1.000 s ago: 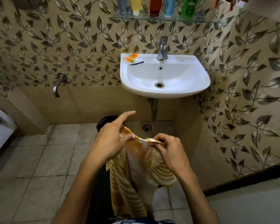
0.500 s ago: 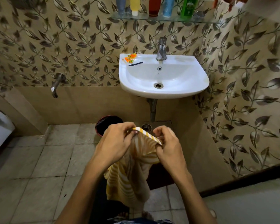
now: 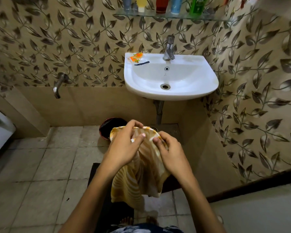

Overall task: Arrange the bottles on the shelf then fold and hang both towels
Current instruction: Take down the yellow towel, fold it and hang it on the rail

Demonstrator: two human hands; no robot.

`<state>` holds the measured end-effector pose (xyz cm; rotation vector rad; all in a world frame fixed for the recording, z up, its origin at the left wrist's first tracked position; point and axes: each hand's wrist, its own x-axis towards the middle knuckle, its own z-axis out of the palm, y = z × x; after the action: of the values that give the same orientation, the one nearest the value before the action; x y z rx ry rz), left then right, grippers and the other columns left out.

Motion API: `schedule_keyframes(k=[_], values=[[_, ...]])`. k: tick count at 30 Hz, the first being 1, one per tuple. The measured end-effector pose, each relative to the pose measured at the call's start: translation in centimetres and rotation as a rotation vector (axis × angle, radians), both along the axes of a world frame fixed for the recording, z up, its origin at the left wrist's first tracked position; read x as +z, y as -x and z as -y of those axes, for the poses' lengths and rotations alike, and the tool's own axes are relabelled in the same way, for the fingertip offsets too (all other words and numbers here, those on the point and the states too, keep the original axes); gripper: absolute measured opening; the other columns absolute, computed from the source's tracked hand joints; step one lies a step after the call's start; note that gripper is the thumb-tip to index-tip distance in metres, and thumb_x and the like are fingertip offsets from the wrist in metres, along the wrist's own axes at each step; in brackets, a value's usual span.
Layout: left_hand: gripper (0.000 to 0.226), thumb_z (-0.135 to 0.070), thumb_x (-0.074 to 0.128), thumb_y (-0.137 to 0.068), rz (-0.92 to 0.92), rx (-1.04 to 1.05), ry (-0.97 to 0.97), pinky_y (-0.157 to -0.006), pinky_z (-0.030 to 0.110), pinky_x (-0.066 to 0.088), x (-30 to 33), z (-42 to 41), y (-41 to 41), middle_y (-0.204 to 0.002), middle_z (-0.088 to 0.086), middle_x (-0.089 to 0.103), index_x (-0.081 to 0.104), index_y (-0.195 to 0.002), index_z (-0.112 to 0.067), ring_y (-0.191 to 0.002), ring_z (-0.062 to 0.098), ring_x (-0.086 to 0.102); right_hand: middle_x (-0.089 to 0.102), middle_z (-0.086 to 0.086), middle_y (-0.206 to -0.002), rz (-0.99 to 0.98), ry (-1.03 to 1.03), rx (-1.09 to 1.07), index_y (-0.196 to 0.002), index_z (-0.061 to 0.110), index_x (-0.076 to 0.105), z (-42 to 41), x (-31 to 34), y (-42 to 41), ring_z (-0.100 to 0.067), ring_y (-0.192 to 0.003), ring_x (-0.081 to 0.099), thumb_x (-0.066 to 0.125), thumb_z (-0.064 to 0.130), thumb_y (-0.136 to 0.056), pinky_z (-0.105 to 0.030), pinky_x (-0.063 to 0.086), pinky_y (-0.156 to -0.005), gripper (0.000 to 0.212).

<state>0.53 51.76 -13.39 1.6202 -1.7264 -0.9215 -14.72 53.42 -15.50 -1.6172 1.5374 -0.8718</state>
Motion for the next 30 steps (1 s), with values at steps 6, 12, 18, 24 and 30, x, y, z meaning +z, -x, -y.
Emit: schedule_keyframes(k=[6,12,18,24,30], values=[[0.012,-0.02,0.046,-0.096,-0.285,-0.028,-0.238,-0.065,0.034,0.037,0.2,-0.3,0.7,-0.077,0.011,0.052,0.054,-0.095,-0.01,-0.07,0.022,0.046,0.072,-0.01,-0.101,0.781,-0.392,-0.071,-0.12,0.019,0.055,0.4,-0.6,-0.7,-0.022,-0.092,0.07,0.058,0.008,-0.09,-0.037,0.058,-0.076,0.032],[0.011,-0.011,0.055,-0.09,-0.406,-0.135,-0.216,-0.067,0.032,0.047,1.6,-0.9,0.4,-0.077,0.008,0.063,0.064,-0.084,-0.013,-0.066,0.015,0.058,0.073,-0.02,-0.093,1.3,-0.535,-0.052,-0.114,0.022,0.054,0.8,-0.3,-0.5,-0.027,-0.083,0.072,0.064,-0.008,-0.071,-0.03,0.058,-0.064,0.053],[0.009,-0.007,0.065,-0.081,-0.419,-0.072,-0.224,-0.077,0.038,0.055,2.4,-1.2,-0.5,-0.089,0.019,0.069,0.07,-0.085,-0.012,-0.079,0.024,0.064,0.065,-0.026,-0.114,1.294,-0.587,0.007,-0.119,-0.001,0.058,1.0,-0.3,0.6,-0.029,-0.097,0.069,0.072,-0.01,-0.062,-0.027,0.058,-0.073,0.059],[0.028,-0.043,0.058,-0.079,-0.398,-0.122,-0.234,-0.076,0.033,0.058,2.7,-1.3,-0.5,-0.084,0.012,0.073,0.074,-0.083,-0.02,-0.081,0.02,0.07,0.066,-0.018,-0.115,1.05,-0.542,0.056,-0.11,0.004,0.065,0.6,-0.1,0.9,-0.023,-0.098,0.07,0.079,-0.005,-0.053,-0.023,0.057,-0.071,0.059],[0.036,-0.046,0.077,-0.049,-0.218,-0.183,-0.229,-0.086,0.039,0.056,3.2,-1.1,-0.9,-0.085,-0.005,0.075,0.075,-0.079,-0.025,-0.087,0.01,0.07,0.062,-0.019,-0.121,0.871,-0.497,0.099,-0.11,0.01,0.067,0.3,-0.1,0.9,-0.024,-0.108,0.066,0.088,0.011,-0.048,-0.024,0.056,-0.078,0.066]])
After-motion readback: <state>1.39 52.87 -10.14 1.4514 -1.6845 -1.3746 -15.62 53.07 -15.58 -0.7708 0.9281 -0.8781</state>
